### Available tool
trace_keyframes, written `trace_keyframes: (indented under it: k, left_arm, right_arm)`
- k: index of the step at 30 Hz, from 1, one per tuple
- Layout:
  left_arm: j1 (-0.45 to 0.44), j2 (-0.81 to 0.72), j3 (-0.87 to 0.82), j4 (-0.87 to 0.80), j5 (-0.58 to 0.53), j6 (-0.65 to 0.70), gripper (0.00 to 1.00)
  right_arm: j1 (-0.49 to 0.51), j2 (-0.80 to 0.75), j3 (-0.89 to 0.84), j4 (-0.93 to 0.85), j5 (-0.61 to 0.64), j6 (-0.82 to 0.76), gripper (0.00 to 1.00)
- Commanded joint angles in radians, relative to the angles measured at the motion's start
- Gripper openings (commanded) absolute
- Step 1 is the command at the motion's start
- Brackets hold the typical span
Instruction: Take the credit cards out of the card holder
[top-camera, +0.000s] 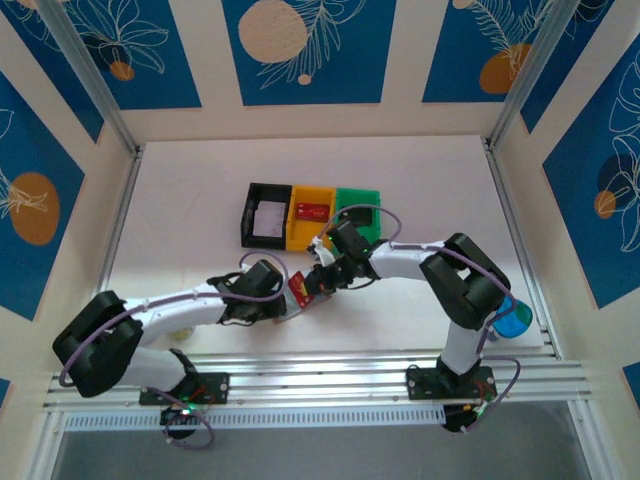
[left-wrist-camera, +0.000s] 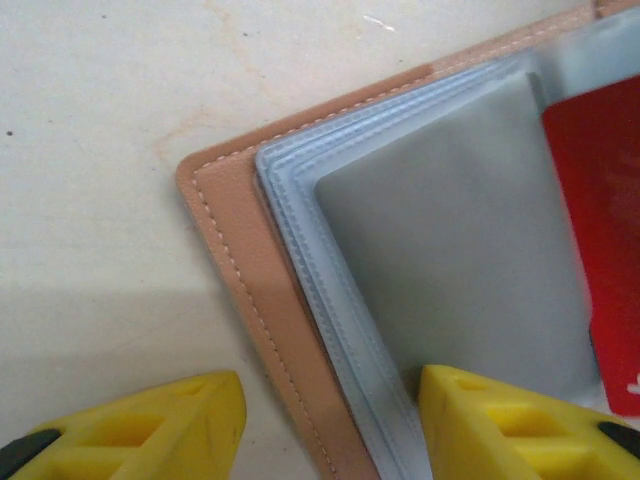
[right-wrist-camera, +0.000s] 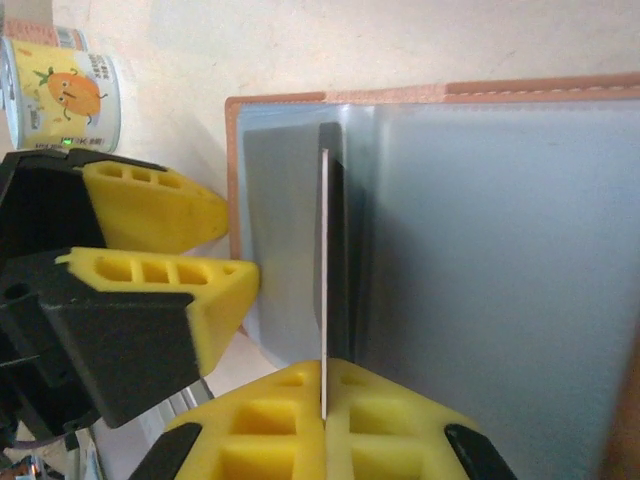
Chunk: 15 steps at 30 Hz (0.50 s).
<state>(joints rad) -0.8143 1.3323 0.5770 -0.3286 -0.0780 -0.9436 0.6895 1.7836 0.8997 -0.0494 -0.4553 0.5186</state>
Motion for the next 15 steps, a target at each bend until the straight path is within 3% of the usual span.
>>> trace_keyframes:
  k: [1,9,15]
  left_arm:
    - [0.015,-0.042,0.003,-0.074,0.000,0.069,0.53]
    - [0.089,-0.332,-0.004,-0.112,-0.022,0.197,0.59]
    - [0.091,-0.533,-0.092,0.018,0.051,0.155,0.62]
  right_arm:
    - [-0.048,-0.067,-0.055,0.035,0.014,0.035,0.00]
    - [-0.065,-0.157,-0.142,0.195,-0.076,0.073,0.00]
    - [-0.039,-0.222,-0.207,0.360,-0.168,0.106,0.00]
